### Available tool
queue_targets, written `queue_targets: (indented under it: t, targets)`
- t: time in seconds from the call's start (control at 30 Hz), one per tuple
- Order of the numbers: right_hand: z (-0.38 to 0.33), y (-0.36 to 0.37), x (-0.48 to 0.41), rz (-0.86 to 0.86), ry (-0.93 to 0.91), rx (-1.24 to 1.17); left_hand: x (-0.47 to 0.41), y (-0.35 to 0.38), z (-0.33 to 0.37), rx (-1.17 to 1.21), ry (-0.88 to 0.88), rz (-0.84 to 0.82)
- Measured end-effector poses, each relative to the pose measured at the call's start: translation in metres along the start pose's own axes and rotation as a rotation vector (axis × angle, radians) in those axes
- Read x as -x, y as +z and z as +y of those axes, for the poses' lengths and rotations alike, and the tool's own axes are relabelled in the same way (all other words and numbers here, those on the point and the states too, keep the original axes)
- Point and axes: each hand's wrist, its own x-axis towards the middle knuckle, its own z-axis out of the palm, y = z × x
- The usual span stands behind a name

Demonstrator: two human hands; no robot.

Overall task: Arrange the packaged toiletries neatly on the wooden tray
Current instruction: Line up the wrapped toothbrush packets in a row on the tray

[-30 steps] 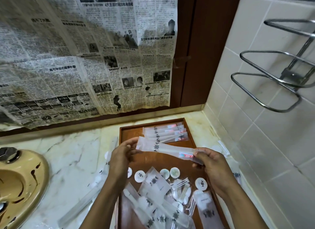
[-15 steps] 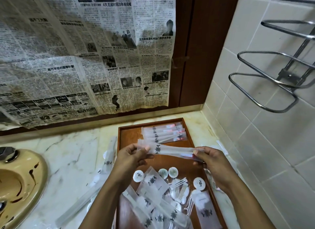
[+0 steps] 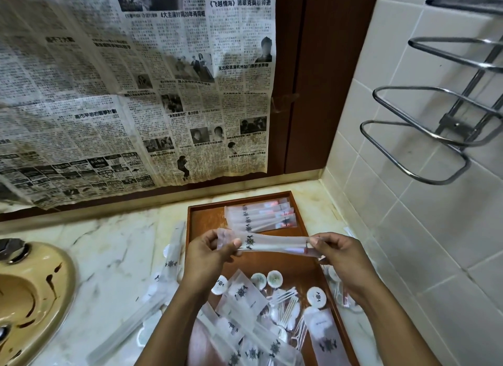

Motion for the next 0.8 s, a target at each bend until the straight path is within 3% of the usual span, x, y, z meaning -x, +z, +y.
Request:
queue_targets:
  t: [0.37, 0.8]
  targets:
    - [0.014, -0.003, -0.041, 0.145, -0.106, 0.399, -0.016, -0.007, -0.03, -0.102, -0.071, 0.052]
    - [0.051, 0.018, -0.126, 0.108, -0.071, 0.766, -0.076, -0.007, -0.075, -0.384, -0.136, 0.156]
